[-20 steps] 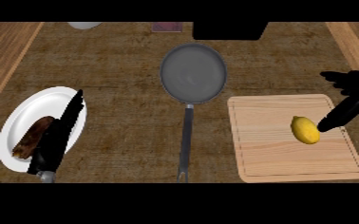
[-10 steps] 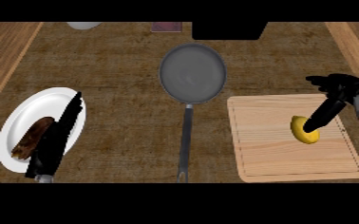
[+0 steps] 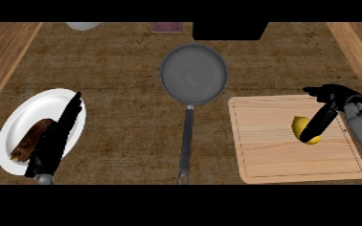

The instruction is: Pick the lemon from the cutting board and place it in the pan

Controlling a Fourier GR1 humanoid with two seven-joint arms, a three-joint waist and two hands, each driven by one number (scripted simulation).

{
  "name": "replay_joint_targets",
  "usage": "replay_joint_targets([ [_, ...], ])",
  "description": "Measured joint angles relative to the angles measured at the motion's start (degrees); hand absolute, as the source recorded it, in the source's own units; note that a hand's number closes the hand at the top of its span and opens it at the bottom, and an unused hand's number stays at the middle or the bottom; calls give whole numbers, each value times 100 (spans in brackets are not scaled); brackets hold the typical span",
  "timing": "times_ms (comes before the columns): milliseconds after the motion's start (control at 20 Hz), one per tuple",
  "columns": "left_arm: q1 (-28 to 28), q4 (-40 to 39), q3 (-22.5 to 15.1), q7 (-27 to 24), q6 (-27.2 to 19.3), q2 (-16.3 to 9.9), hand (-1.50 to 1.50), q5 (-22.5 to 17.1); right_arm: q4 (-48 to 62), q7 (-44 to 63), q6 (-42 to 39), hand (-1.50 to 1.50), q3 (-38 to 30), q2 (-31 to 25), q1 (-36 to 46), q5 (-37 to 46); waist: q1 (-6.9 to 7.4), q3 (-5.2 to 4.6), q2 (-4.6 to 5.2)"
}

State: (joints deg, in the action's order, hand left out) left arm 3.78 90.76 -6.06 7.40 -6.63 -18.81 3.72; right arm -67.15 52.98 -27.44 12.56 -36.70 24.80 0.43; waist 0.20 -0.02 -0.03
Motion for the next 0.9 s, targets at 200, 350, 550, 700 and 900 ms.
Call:
replay_joint_targets([
  [200,89,97,13,10,20,91,0,105,102,-39,-35,-150,-5,140,-106,229,5,2,1],
  [350,-6,9,66,28,74,164,0,151,28,-9,-89,-150,-75,205,-168,294,-4,0,1],
  [550,-67,73,143,138,128,235,0,238,133,-48,-133,-150,-166,386,-202,510,-1,1,2],
  [700,-79,52,176,143,152,314,0,317,276,-97,-170,-150,-217,505,-205,707,2,1,2],
  [900,-24,137,349,148,362,263,0,264,421,-236,-189,-150,-307,633,-295,1009,3,1,2],
])
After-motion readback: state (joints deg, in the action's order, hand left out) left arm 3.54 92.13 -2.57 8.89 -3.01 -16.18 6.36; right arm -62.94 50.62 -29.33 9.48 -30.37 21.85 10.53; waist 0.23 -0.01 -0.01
